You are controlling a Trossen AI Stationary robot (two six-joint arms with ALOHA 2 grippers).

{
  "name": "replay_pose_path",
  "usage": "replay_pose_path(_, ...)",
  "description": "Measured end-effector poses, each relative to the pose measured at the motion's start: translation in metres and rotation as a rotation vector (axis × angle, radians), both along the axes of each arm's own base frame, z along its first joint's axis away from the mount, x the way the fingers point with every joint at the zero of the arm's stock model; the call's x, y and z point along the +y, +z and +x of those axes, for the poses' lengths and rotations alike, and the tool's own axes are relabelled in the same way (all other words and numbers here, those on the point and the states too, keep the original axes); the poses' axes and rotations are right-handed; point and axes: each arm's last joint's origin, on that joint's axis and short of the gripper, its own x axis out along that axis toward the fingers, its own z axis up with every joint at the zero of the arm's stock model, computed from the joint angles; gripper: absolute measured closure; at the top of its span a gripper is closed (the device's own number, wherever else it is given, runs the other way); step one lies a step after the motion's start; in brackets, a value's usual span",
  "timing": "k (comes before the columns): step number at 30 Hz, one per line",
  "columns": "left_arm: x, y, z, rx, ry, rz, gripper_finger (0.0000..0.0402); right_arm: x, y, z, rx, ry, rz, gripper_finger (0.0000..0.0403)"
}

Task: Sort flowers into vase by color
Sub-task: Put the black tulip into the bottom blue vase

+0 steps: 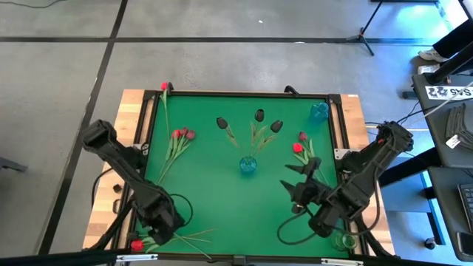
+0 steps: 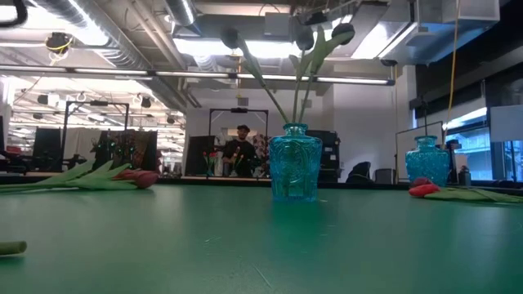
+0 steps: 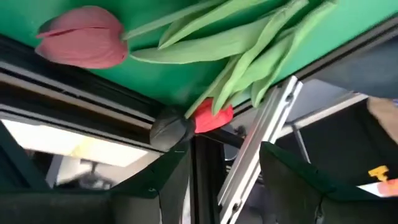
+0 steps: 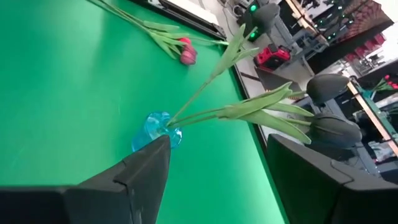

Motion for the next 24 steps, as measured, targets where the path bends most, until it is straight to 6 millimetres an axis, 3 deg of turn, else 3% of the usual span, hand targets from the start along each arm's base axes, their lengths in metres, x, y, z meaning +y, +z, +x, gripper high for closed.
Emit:
replay_pose_path(5,-0.01,-0.013,0.0,0.039,-0.079,-0.038,0.0214,0.001,-0.001,0.0,-0.003,-0.008,0.053,0.0134)
replay_pose_path(11,-0.007,-0.024,-0.003,0.091,-0.159,-0.014,0.0214,0.002,-0.002,0.0,0.007,-0.016,0.113,0.0134)
replay_pose_path(17,-0.031,-0.06,-0.001,0.13,-0.204,-0.09,0.0214,0.001,-0.002,0.0,0.017,-0.014,0.115,0.0134)
replay_pose_path(24,-0.026,-0.067,-0.017,0.22,-0.233,0.075,0.0214,0.002,-0.002,0.0,0.032,-0.005,0.142,0.0134)
